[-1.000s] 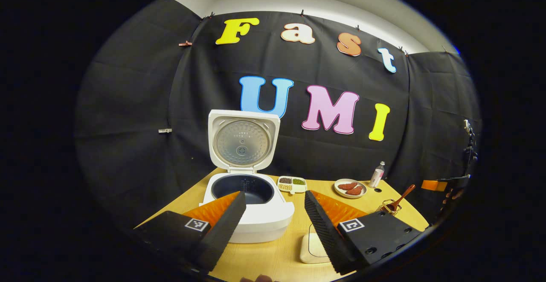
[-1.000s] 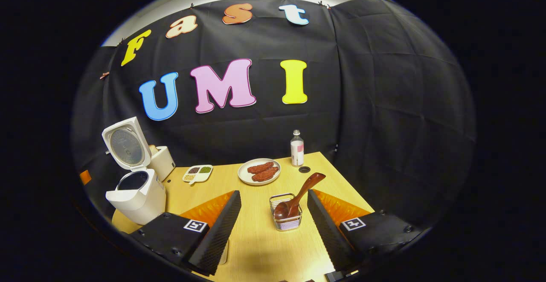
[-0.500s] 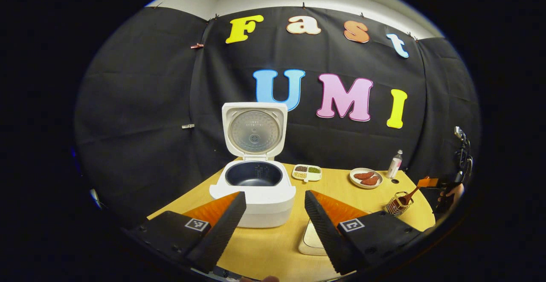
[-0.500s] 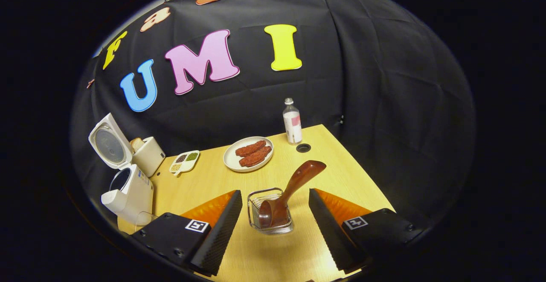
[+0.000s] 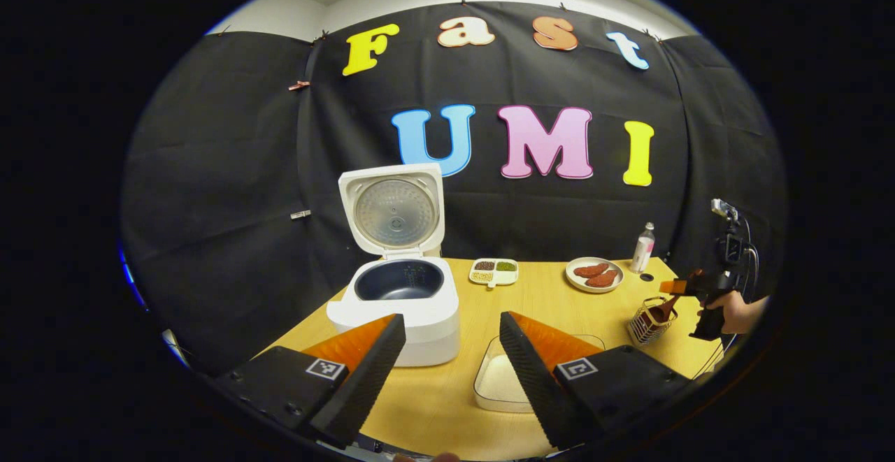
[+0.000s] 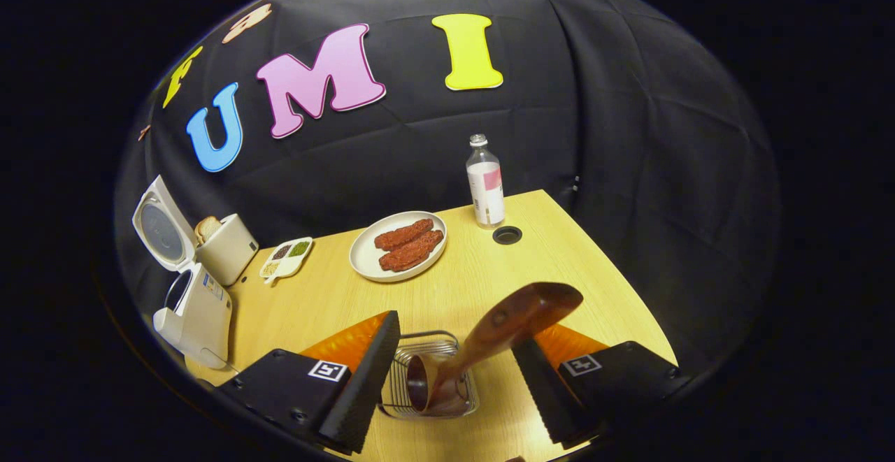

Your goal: Close the left gripper, press the button to open the rice cooker; take a wooden spoon from the chopstick holder with the right hand, scoop a spoonful of rice and pour it into the rice cooker, then put the wooden spoon back into the chopstick holder.

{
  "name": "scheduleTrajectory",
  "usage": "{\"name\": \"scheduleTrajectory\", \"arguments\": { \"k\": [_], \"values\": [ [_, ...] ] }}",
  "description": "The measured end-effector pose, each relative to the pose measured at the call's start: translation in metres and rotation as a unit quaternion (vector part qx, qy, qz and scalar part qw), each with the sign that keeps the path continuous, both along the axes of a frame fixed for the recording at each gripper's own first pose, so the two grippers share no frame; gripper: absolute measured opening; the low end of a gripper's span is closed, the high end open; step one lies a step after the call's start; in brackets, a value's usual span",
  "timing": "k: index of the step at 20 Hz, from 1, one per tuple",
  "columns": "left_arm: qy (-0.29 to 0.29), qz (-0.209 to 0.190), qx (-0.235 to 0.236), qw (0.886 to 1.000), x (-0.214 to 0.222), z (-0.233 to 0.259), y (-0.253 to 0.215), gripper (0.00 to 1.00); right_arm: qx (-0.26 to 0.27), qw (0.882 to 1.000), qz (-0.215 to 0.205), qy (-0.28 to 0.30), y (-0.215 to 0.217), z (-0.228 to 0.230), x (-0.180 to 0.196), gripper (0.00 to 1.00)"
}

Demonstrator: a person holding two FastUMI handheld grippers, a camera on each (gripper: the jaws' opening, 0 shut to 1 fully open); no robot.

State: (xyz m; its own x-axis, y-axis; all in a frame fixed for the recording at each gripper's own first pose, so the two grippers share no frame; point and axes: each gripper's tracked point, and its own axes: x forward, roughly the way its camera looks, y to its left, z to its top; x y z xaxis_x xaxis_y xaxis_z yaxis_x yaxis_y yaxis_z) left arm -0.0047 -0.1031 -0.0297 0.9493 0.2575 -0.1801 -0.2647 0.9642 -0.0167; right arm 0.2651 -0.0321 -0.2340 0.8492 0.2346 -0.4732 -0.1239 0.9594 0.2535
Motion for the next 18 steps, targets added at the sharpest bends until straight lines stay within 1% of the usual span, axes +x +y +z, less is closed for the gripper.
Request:
{"name": "scheduleTrajectory", "arguments": {
  "k": [1,2,3,4,5,6,7,8,9,11,13,14,15,18],
  "values": [
    [0.005,0.001,0.0,1.0,0.0,-0.004,-0.003,0.94,0.005,1.0,-0.007,-0.008,-0.003,0.002,0.006,0.92],
    [0.01,0.006,0.001,1.0,-0.002,-0.007,-0.005,0.94,0.014,1.0,-0.012,-0.012,-0.005,0.004,0.011,0.84],
    [0.014,0.012,0.007,1.0,-0.004,-0.012,-0.006,0.94,0.023,1.0,-0.017,-0.013,-0.006,0.004,0.014,0.8],
    [0.017,0.014,0.012,1.0,-0.005,-0.013,-0.008,0.94,0.025,0.999,-0.023,-0.012,-0.011,0.006,0.018,0.55],
    [0.02,0.014,0.016,1.0,-0.006,-0.016,-0.013,0.94,0.031,0.999,-0.02,-0.008,-0.007,0.0,0.015,0.53],
    [0.021,0.013,0.017,1.0,-0.006,-0.018,-0.017,0.94,0.033,0.999,-0.015,0.0,-0.004,-0.004,0.016,0.45],
    [0.022,0.011,0.016,1.0,-0.006,-0.02,-0.021,0.94,0.038,0.999,-0.007,0.005,0.0,-0.006,0.012,0.29],
    [0.022,0.011,0.014,1.0,-0.005,-0.021,-0.025,0.95,0.04,0.999,0.0,0.011,0.002,-0.008,0.012,0.29],
    [0.023,0.01,0.012,1.0,-0.004,-0.024,-0.028,0.96,0.044,0.999,0.004,0.013,0.006,-0.01,0.01,0.26],
    [0.024,0.011,0.008,1.0,-0.006,-0.028,-0.033,0.98,0.054,0.998,0.006,0.017,0.012,-0.008,0.013,0.24],
    [0.032,0.013,0.003,0.999,-0.008,-0.034,-0.037,0.97,0.064,0.998,0.012,0.023,0.018,-0.008,0.015,0.18],
    [0.033,0.013,0.001,0.999,-0.01,-0.037,-0.039,0.98,0.064,0.997,0.02,0.027,0.021,-0.009,0.015,0.15],
    [0.034,0.014,0.0,0.999,-0.012,-0.039,-0.039,0.98,0.061,0.998,0.022,0.024,0.021,-0.01,0.017,0.15],
    [0.037,0.014,-0.003,0.999,-0.019,-0.043,-0.041,0.98,0.056,0.998,0.029,0.023,0.019,-0.006,0.013,0.11]
  ]
}}
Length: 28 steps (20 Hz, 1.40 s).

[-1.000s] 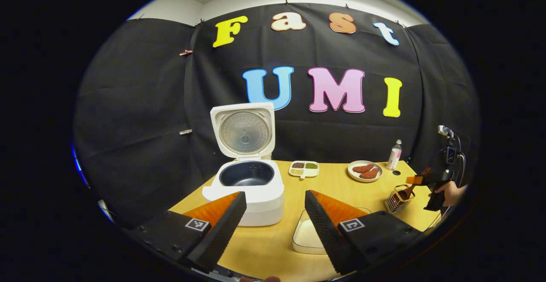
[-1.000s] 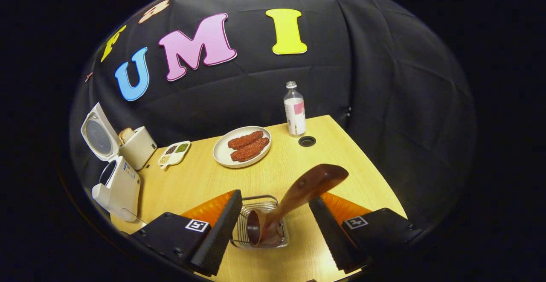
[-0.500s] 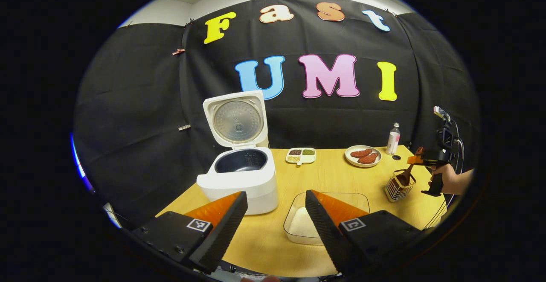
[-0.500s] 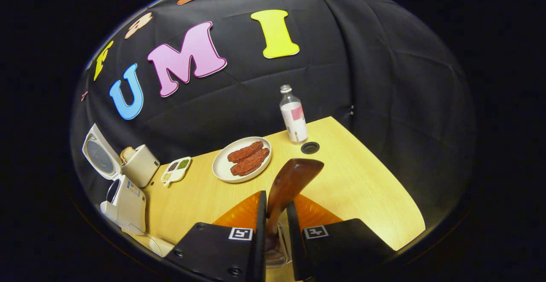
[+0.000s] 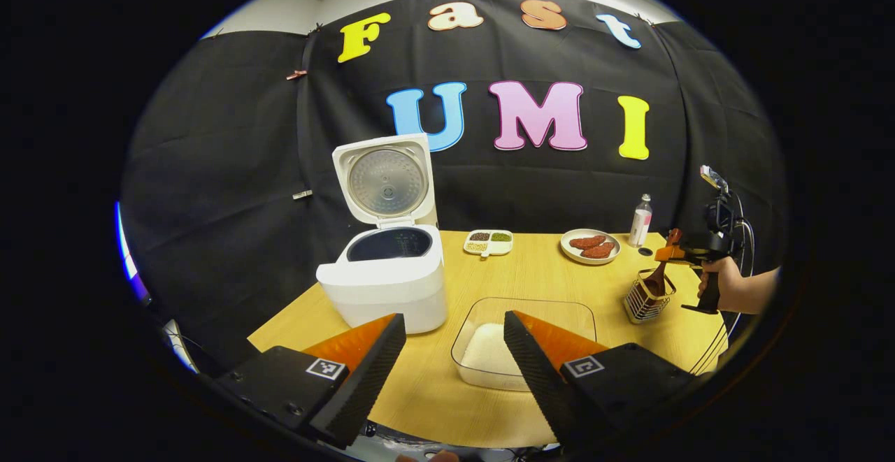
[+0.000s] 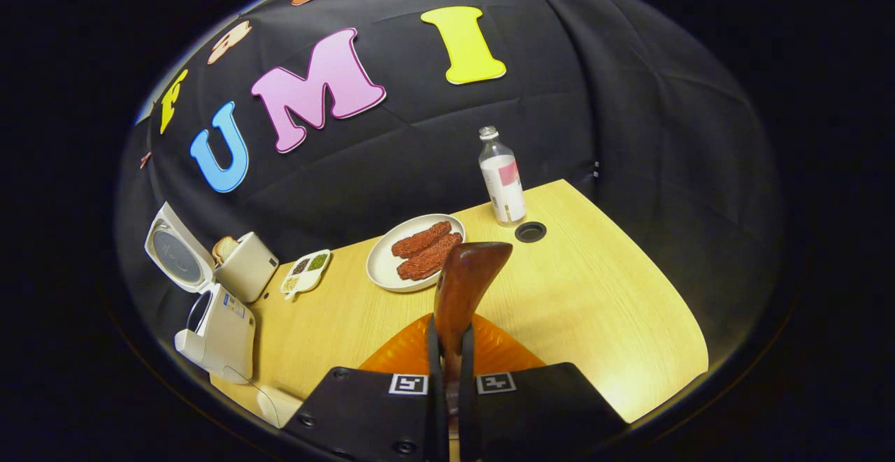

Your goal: Close the left gripper, press the button to open the rice cooker; take a wooden spoon from the chopstick holder with the right hand, scoop a spoonful of rice and pour it into the rice cooker, then put the wooden spoon back into the chopstick holder.

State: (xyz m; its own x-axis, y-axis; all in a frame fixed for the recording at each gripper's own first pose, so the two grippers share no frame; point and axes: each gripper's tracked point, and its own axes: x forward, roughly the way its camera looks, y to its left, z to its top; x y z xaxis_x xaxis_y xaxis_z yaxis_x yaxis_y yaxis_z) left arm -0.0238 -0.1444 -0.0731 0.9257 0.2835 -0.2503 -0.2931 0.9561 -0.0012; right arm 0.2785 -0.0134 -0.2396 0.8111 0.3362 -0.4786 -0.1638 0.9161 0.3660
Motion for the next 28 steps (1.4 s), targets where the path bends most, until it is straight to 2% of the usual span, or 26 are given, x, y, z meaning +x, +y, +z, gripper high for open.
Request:
{"name": "scheduleTrajectory", "arguments": {
  "k": [8,14,16,20,25,28],
  "values": [
    [-0.021,-0.023,-0.019,0.999,0.002,0.003,0.02,0.97,0.025,0.997,-0.048,-0.058,-0.025,0.081,-0.016,0.09],
    [-0.039,-0.07,-0.016,0.997,0.006,0.011,0.049,0.98,0.009,0.993,-0.083,-0.082,-0.025,0.129,-0.056,0.09],
    [-0.049,-0.083,-0.016,0.995,0.005,0.013,0.062,0.97,0.003,0.992,-0.087,-0.094,-0.013,0.144,-0.074,0.09],
    [-0.045,-0.106,0.018,0.993,-0.002,0.002,0.091,0.97,0.02,0.991,-0.086,-0.097,0.026,0.161,-0.11,0.09],
    [-0.048,-0.127,-0.013,0.991,-0.011,-0.005,0.112,0.98,0.02,0.994,-0.066,-0.086,0.082,0.153,-0.151,0.08],
    [-0.047,-0.134,-0.016,0.99,-0.012,-0.01,0.125,0.98,0.026,0.995,-0.049,-0.078,0.117,0.144,-0.17,0.09]
  ]
}}
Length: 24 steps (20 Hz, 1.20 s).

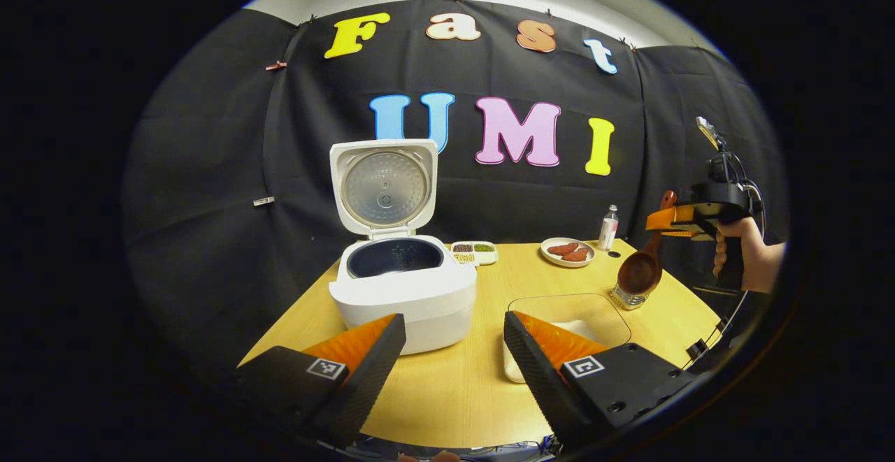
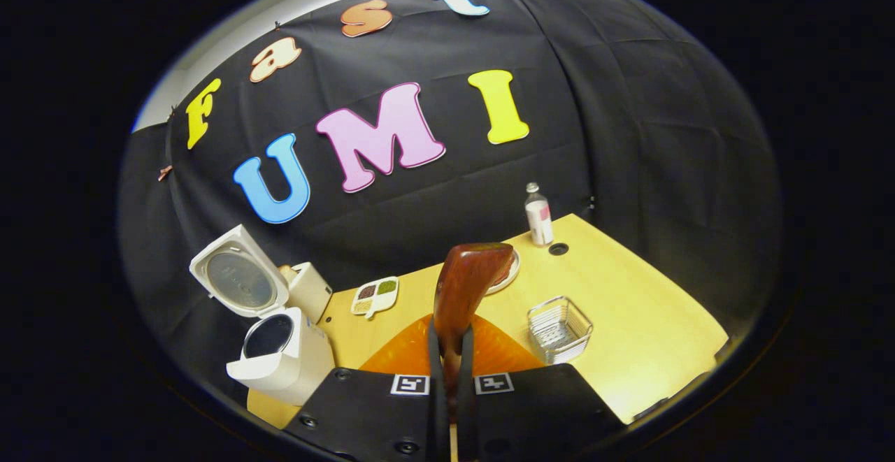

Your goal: Close the left gripper, press the button to open the rice cooker; take a wooden spoon from the chopstick holder with the right hand, scoop a spoonful of rice and pour it into the rice cooker, then put the wooden spoon back into the chopstick holder.

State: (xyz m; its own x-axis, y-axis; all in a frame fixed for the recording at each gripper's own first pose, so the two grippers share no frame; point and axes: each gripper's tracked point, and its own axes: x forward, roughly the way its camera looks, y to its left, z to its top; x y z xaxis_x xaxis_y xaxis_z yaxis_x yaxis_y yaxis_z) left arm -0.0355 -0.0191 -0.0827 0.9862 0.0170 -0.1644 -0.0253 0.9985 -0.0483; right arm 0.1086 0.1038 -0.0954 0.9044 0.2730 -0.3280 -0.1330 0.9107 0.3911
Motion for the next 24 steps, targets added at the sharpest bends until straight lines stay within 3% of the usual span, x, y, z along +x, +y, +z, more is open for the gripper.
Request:
{"name": "scheduleTrajectory", "arguments": {
  "k": [6,14,24],
  "values": [
    [0.012,-0.018,0.002,1.0,-0.002,-0.016,0.014,0.98,-0.02,0.999,0.043,0.007,0.057,-0.041,-0.023,0.09],
    [0.045,-0.021,-0.022,0.999,-0.005,-0.05,0.018,0.98,-0.16,0.983,0.089,-0.012,0.091,-0.109,-0.03,0.09],
    [0.045,0.004,-0.054,0.997,0.003,-0.054,0.046,0.96,-0.08,0.992,0.083,0.054,0.138,-0.119,-0.069,0.09]
  ]
}}
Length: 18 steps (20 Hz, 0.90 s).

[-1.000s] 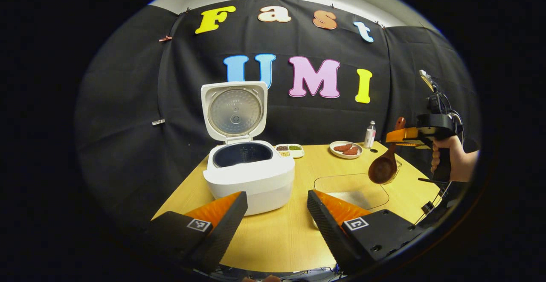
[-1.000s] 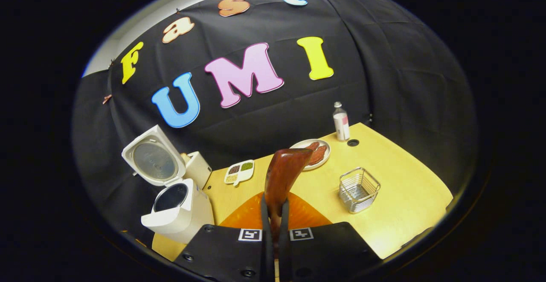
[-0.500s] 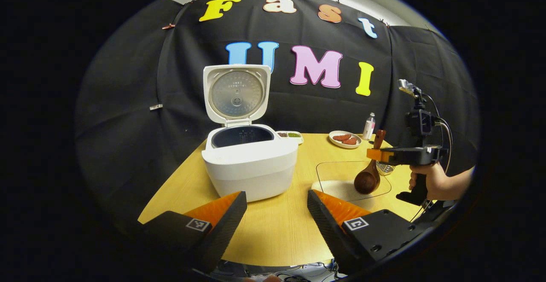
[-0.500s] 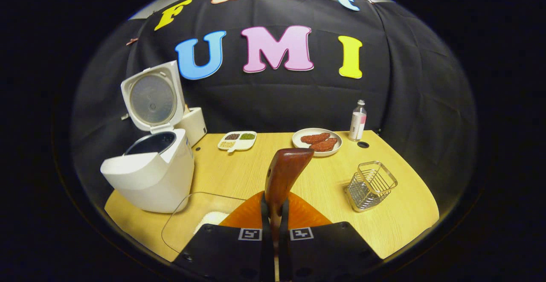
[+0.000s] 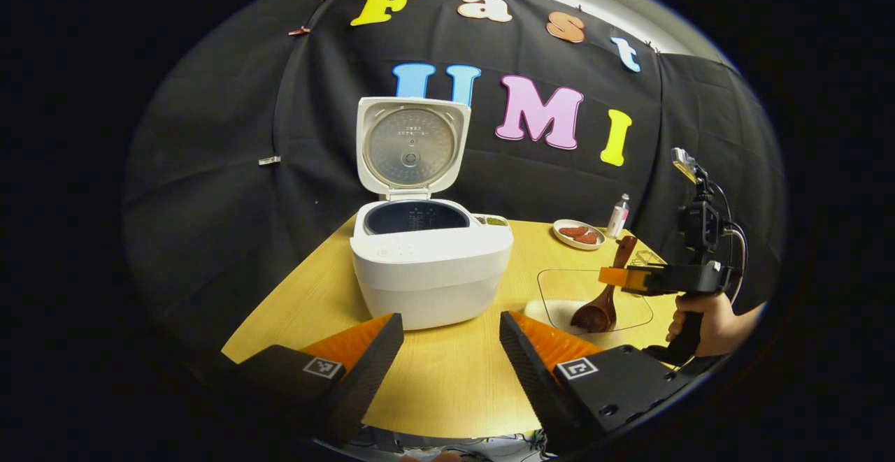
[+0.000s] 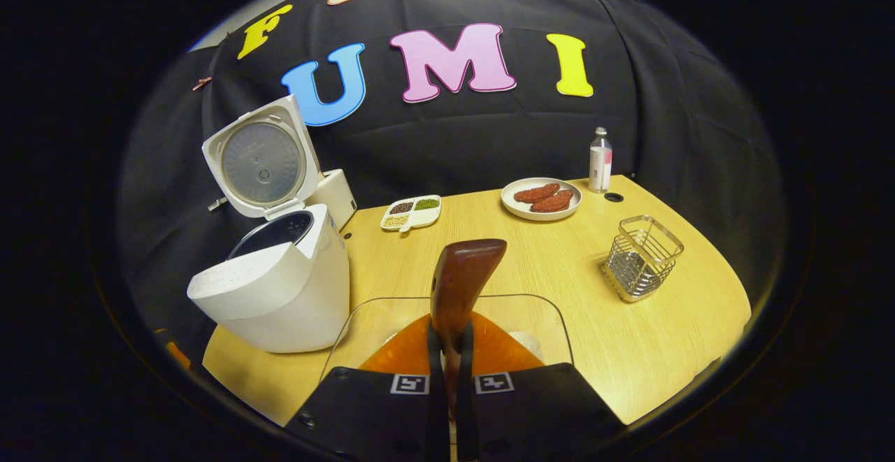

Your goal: Close the left gripper, press the button to open the rice cooker; take a wooden spoon from the chopstick holder with the right hand, scoop a spoonful of rice and pour it into the rice cooker, then put the wooden spoon back into the chopstick holder.

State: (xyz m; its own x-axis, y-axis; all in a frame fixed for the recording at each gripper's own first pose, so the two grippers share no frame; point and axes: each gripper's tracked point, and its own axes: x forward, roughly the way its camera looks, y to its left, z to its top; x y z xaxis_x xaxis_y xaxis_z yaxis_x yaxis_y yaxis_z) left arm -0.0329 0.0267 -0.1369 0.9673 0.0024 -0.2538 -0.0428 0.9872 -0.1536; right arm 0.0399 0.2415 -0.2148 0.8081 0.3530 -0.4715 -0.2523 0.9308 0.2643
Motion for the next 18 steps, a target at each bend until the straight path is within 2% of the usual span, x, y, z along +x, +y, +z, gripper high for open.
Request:
{"name": "scheduleTrajectory", "arguments": {
  "k": [5,12,14,18],
  "values": [
    [0.003,0.006,-0.002,1.0,0.0,-0.004,0.012,0.96,0.05,0.997,-0.03,0.046,0.015,-0.003,-0.005,0.09],
    [0.004,0.007,-0.001,1.0,0.0,-0.005,0.019,0.96,0.114,0.986,-0.06,0.103,0.033,-0.002,-0.005,0.09],
    [0.001,0.006,0.001,1.0,0.001,-0.003,0.019,0.96,0.132,0.981,-0.072,0.123,0.028,-0.004,-0.004,0.09],
    [-0.003,0.001,0.006,1.0,0.001,0.001,0.018,0.95,0.185,0.963,-0.115,0.158,0.006,-0.007,-0.001,0.09]
  ]
}}
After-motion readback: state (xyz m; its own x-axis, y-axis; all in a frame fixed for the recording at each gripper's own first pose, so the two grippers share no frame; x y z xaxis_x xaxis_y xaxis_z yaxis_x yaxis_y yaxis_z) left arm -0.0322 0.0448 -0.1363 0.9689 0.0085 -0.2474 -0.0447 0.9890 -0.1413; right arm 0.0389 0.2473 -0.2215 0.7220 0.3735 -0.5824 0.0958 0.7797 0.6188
